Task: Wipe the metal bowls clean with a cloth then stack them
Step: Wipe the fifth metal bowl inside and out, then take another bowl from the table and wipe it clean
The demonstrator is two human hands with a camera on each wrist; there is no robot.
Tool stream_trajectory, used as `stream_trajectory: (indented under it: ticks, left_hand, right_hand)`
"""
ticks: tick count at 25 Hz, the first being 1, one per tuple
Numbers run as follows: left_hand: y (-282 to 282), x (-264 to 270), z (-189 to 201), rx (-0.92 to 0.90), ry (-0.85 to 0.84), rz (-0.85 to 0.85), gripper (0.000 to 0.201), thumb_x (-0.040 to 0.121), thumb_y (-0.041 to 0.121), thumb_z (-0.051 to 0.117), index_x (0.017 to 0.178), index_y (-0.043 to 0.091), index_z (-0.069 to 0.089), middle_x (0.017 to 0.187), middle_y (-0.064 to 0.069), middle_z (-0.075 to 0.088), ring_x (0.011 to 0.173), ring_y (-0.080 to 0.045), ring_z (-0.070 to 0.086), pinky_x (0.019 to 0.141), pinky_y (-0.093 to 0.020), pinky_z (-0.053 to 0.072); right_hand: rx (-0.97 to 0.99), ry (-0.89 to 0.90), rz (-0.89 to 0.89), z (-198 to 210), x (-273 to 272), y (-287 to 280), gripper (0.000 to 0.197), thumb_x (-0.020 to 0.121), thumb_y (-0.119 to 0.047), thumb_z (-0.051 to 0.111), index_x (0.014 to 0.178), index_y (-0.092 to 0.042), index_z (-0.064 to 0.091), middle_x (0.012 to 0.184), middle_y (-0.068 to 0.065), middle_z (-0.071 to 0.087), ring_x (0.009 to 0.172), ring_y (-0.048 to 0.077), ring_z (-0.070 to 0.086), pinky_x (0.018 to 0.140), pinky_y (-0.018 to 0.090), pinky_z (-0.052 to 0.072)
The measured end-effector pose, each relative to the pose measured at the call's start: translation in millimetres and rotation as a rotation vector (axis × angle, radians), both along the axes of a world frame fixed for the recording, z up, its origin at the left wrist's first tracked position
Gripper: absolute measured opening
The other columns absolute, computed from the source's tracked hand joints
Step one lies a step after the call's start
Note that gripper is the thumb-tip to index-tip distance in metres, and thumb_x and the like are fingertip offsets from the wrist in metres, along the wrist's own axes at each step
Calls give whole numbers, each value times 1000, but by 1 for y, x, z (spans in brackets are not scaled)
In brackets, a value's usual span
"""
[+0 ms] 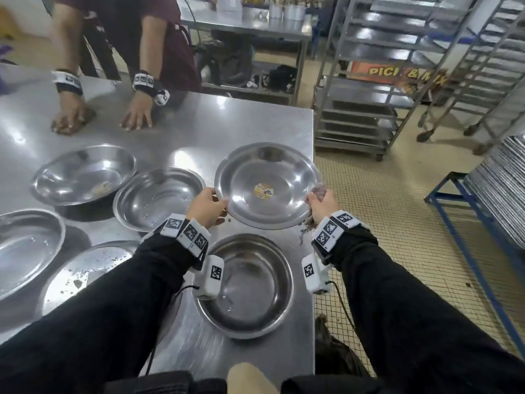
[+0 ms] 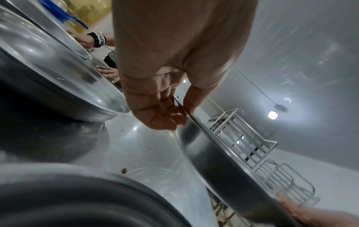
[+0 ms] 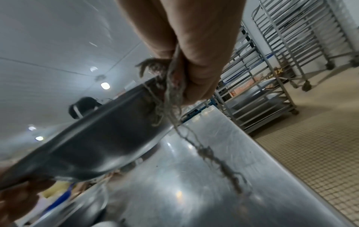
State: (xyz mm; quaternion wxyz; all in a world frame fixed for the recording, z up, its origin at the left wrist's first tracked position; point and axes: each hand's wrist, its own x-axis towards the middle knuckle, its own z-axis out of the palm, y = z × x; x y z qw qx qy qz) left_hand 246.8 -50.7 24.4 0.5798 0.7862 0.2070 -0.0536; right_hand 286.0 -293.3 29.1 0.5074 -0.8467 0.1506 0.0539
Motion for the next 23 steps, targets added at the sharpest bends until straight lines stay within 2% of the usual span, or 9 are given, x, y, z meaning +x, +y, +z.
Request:
stream_trajectory:
  ticks: [2,4,6,8,11,15,18,21,23]
  left_hand:
    - [8,20,-10,99,85,-74,9,91,14,63,92,7,57,83,-8,62,71,-16,59,62,-27,54]
    - [16,33,-20,180,154,-147,11,90,13,65,81,9,60,80,-10,65,67,-17,60,61,-28,55]
    - [21,41,-29,262,182,-216,10,90,11,65,81,5,64,79,-14,67,62,-18,60,56,-26,54]
    - [27,48,-36,320,177,-291,10,89,10,64,85,1,67,81,-17,70,61,-21,62,59,-30,54]
    - [31,56,-39,379,172,-357,12,90,13,63,89,2,67,83,-14,71,68,-23,66,63,-30,54]
    - [35,62,-41,422,172,-347,19,89,21,65,93,3,70,89,-10,73,77,-22,70,74,-33,57]
    - [34,61,-40,444,161,-304,18,89,22,65,92,5,70,87,-9,73,70,-19,67,64,-26,53]
    - [33,59,-39,370,165,-222,15,91,18,65,79,9,61,74,-8,68,58,-17,63,57,-27,56]
    - [34,56,-38,347,161,-199,16,91,18,64,78,12,59,67,-6,63,56,-17,61,59,-31,59]
  right_hand:
    - [-76,55,42,-2,21,5,23,98,-19,46,114,-7,34,77,1,45,53,13,49,31,13,38]
    - [-98,107,89,-6,37,11,28,97,-17,48,119,-4,36,79,4,49,48,13,52,29,12,36]
    - [-138,132,141,-12,48,14,21,96,-13,50,112,-4,41,78,4,49,44,12,52,30,11,36]
    - [-171,139,161,-20,56,18,13,95,-9,51,102,-8,41,74,1,48,50,10,48,30,9,33]
    - [-197,153,173,-35,69,20,19,94,-14,54,109,-7,46,80,6,57,54,11,51,36,13,40]
    - [-266,157,173,-44,74,21,15,96,-22,50,104,-16,39,73,-4,48,57,8,48,41,15,34]
    - [-310,128,183,-47,72,22,7,96,-21,49,102,-17,49,74,-5,50,67,10,52,48,15,33]
    - [-357,125,248,-50,71,21,12,95,-28,48,92,-19,56,79,-2,57,75,15,56,55,17,36]
    - [-390,132,299,-49,71,19,15,97,-30,44,90,-23,56,81,-6,60,78,16,60,57,18,37]
